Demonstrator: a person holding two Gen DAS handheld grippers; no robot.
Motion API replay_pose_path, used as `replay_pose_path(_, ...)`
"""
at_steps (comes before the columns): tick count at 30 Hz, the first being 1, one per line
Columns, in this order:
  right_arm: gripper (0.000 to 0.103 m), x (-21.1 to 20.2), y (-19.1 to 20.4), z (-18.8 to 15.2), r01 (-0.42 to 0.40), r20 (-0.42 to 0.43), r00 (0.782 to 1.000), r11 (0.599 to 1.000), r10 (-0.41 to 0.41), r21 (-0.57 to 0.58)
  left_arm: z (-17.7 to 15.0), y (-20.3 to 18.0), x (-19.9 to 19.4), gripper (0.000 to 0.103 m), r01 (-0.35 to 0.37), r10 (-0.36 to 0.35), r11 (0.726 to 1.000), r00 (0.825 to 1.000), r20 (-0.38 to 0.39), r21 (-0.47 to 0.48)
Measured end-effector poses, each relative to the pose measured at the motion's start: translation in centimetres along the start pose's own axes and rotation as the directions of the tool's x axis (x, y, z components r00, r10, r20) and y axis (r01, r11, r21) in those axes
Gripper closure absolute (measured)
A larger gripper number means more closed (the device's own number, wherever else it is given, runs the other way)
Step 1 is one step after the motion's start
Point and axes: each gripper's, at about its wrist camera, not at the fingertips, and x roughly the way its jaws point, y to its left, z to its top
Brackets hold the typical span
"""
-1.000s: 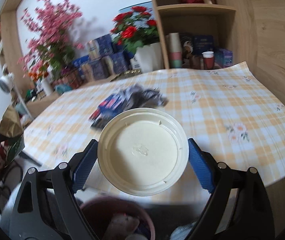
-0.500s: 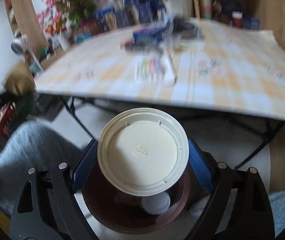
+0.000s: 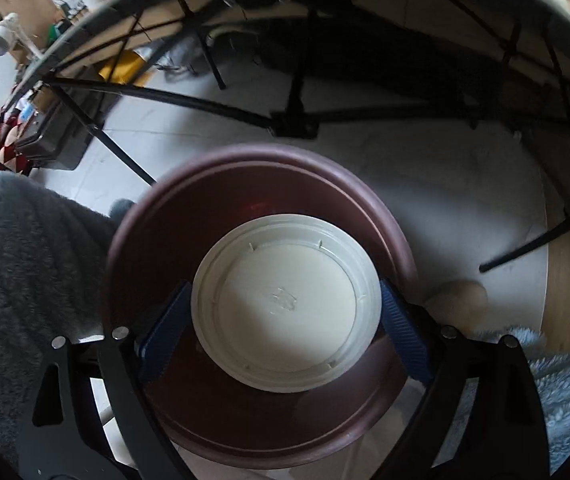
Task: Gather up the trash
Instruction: 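Drop the lid into the bin with the right tool while the left tool carries the wrapper, then open the left tool over the bin to drop the wrapper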
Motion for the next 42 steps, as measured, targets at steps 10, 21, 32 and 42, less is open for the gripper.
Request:
replay_pose_path(10, 0.006, -3.1, -2.2, 0.6, 0.012, 0.109, 0.994, 0.996, -0.022, 0.093, 0.0, 0.1, 0.7, 0.099, -0.004, 0.004, 1.0, 1.0, -0.028, -0.023)
replay_pose_path(21, 0.006, -12.9, -2.7, 0.6, 0.098, 0.433, 0.89, 0.988, -0.14, 0.118, -0.9, -0.5, 5.1, 0.099, -0.011, 0.014, 1.0, 0.974, -0.225, 0.014)
replay_pose_path(32, 0.006, -12.9, -3.8, 0.7, 0.15, 0.463, 0.863, 0.978, -0.201, 0.145, -2.3, -1.4, 10.3, 0.098, -0.055, 0.073, 0.997, 0.92, -0.386, 0.057)
replay_pose_path(42, 0.006, -12.7, -3.8, 0.5, 0.127, 0.456, 0.872, 0.982, -0.179, 0.143, -1.7, 0.4, 9.4, 0.046, -0.089, 0.071, 0.995, 0.944, -0.322, -0.043)
